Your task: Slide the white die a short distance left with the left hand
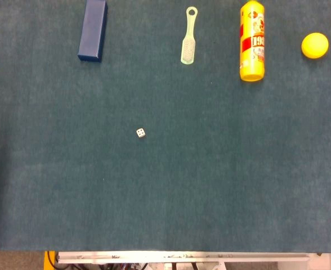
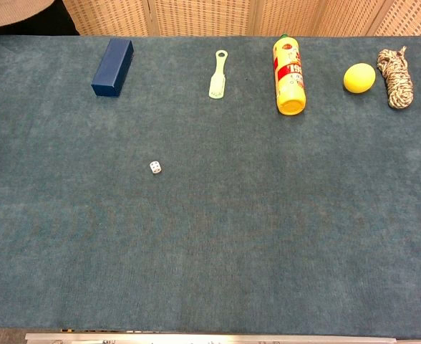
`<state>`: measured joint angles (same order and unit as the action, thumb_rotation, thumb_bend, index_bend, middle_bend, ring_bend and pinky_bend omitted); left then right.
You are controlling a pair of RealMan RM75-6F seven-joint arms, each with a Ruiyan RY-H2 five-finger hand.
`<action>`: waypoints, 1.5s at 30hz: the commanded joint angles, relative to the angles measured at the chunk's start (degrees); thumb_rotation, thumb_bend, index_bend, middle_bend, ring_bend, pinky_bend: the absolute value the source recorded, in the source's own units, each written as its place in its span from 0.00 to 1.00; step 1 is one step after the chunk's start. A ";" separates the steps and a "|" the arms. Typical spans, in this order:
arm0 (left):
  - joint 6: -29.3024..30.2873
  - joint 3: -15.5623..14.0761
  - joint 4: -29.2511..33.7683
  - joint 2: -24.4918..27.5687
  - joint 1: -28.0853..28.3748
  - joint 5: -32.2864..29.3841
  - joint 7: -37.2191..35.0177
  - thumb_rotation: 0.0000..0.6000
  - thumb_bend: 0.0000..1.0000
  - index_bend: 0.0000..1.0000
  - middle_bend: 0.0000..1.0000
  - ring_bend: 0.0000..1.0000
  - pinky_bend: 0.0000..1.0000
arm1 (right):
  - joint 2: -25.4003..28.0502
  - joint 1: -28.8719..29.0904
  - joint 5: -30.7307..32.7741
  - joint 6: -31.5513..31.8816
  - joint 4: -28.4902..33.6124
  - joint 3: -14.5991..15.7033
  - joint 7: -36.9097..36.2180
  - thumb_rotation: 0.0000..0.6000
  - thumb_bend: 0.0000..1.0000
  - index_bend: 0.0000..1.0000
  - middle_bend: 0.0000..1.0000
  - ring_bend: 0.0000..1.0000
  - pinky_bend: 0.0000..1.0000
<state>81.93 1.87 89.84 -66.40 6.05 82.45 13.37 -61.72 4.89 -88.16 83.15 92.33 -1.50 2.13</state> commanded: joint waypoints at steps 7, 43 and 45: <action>0.18 -0.01 0.17 0.22 -0.23 -0.24 -0.72 1.00 0.00 0.11 0.20 0.18 0.37 | -0.10 0.67 -0.07 -1.33 0.12 0.17 0.57 1.00 0.89 0.62 0.56 0.36 0.17; -16.27 -5.43 8.74 7.89 15.75 20.88 -11.84 1.00 0.78 0.22 1.00 0.77 0.73 | 1.48 -1.07 -0.49 4.06 -1.03 -1.54 -7.89 1.00 0.89 0.62 0.56 0.36 0.33; -18.72 -5.23 9.99 7.97 17.36 20.42 -11.36 1.00 0.86 0.23 1.00 0.82 0.76 | 1.64 -1.13 -0.47 4.07 -1.15 -1.55 -8.40 1.00 0.89 0.62 0.56 0.36 0.38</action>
<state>66.07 -3.40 97.90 -59.06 21.10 103.40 1.26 -60.16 3.80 -88.65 87.21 91.24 -3.04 -6.09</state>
